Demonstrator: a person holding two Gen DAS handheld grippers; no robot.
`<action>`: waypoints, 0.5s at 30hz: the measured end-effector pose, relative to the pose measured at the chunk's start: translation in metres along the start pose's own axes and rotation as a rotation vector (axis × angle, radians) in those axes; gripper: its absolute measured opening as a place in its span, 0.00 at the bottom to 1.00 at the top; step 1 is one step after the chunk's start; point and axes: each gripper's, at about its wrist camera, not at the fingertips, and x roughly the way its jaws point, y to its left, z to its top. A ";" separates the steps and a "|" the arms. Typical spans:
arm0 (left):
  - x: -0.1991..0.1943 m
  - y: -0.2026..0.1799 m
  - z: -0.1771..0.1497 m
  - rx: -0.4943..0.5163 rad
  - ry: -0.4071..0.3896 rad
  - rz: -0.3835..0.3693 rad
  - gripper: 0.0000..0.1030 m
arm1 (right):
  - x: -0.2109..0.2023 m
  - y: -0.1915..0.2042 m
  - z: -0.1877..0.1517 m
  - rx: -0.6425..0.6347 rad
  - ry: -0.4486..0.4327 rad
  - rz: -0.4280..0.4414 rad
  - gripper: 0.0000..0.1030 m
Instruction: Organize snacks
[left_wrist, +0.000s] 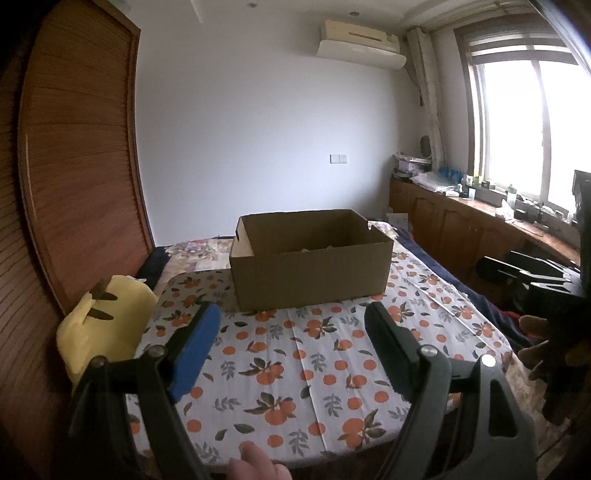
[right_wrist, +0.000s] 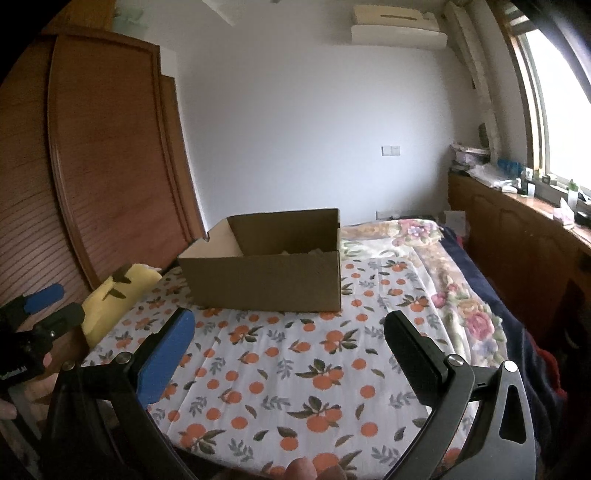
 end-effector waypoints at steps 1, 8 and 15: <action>-0.004 0.000 -0.003 -0.004 -0.004 0.002 0.79 | -0.003 0.000 -0.002 -0.001 -0.007 -0.003 1.00; -0.020 -0.005 -0.018 0.011 -0.020 0.036 0.79 | -0.021 -0.003 -0.018 0.025 -0.034 -0.016 1.00; -0.038 -0.001 -0.040 -0.005 -0.043 0.063 0.79 | -0.041 0.000 -0.035 0.044 -0.069 -0.019 1.00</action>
